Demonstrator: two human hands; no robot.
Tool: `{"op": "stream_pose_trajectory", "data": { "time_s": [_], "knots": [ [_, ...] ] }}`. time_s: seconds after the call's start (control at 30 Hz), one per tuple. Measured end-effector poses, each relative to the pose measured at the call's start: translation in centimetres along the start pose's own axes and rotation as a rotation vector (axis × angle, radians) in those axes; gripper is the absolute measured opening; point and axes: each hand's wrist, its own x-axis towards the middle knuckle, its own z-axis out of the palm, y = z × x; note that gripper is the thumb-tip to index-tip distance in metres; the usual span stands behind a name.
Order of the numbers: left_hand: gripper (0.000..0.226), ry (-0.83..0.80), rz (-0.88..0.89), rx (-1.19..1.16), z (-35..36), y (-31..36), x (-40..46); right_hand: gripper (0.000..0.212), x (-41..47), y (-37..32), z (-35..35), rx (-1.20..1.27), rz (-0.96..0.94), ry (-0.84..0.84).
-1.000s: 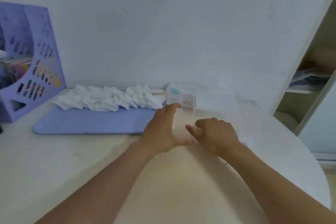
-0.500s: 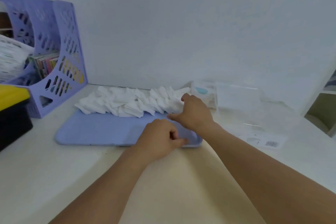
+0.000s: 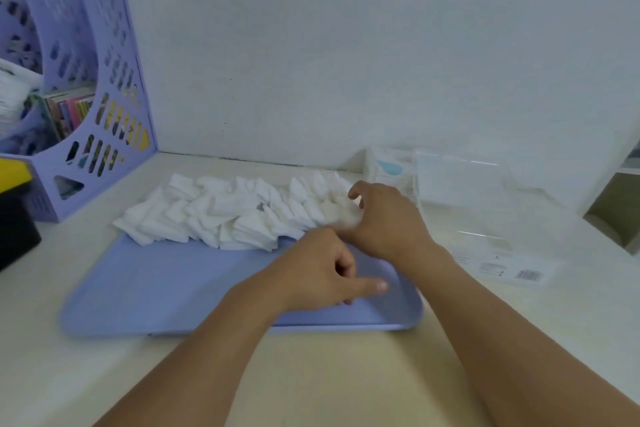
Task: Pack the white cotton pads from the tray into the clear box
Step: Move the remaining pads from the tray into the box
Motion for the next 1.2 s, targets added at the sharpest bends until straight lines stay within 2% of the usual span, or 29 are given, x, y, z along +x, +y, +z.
{"op": "stream_pose_trajectory", "data": {
  "time_s": [0.1,0.17,0.23,0.33,0.57,0.63,0.73,0.83,0.9,0.93,0.97,1.0,1.03,1.1,1.13,1.2],
  "knots": [
    [0.062,0.224,0.030,-0.017,-0.4,-1.0,0.6,0.030,2.4,1.9,-3.7,0.206,0.051,0.113],
    [0.063,0.367,0.055,-0.035,-0.6,-1.3,1.1,0.036,5.1,2.7,-5.3,0.094,0.017,0.055],
    [0.063,0.451,0.063,-0.054,-0.6,-1.6,1.4,0.041,7.7,2.8,-5.1,-0.035,-0.048,-0.117],
    [0.062,0.458,0.063,-0.024,-0.5,-2.2,1.7,0.044,10.7,2.3,-3.3,-0.135,-0.102,-0.262],
    [0.057,0.384,0.103,0.088,0.1,-2.8,2.7,0.070,14.1,1.3,-1.6,-0.103,0.093,-0.685],
    [0.056,0.379,0.104,0.089,0.1,-2.9,2.8,0.063,14.3,1.3,-1.2,-0.191,0.076,-0.702],
    [0.055,0.388,0.102,0.102,0.1,-3.2,3.0,0.042,14.7,1.7,-0.7,-0.233,0.016,-0.525],
    [0.050,0.418,0.075,0.068,0.1,-2.9,3.0,0.036,13.9,2.2,-2.0,-0.094,-0.051,-0.245],
    [0.035,0.573,0.047,-0.008,-0.2,-2.1,3.1,0.040,12.6,2.2,-3.9,0.121,-0.078,-0.070],
    [0.025,0.683,0.018,-0.111,-0.3,-1.5,3.2,0.040,11.7,2.1,-5.0,0.270,-0.087,-0.071],
    [0.024,0.761,-0.022,-0.266,-0.7,-0.9,3.2,0.039,10.6,1.8,-6.0,0.421,-0.092,-0.168],
    [0.032,0.779,-0.058,-0.449,-1.0,-0.5,3.2,0.037,9.3,1.5,-6.7,0.534,-0.090,-0.325],
    [0.041,0.745,-0.079,-0.612,-1.3,-0.2,3.3,0.036,8.2,1.1,-7.0,0.601,-0.096,-0.485],
    [0.041,0.656,-0.069,-0.711,-1.5,-0.2,3.2,0.038,6.6,0.4,-6.7,0.681,-0.116,-0.692],
    [0.032,0.643,-0.043,-0.705,-1.4,-0.3,3.2,0.039,6.4,0.3,-6.4,0.712,-0.109,-0.719],
    [0.010,0.694,-0.035,-0.694,-1.5,-0.2,3.0,0.037,6.7,0.8,-6.4,0.751,-0.026,-0.616]
  ]
}}
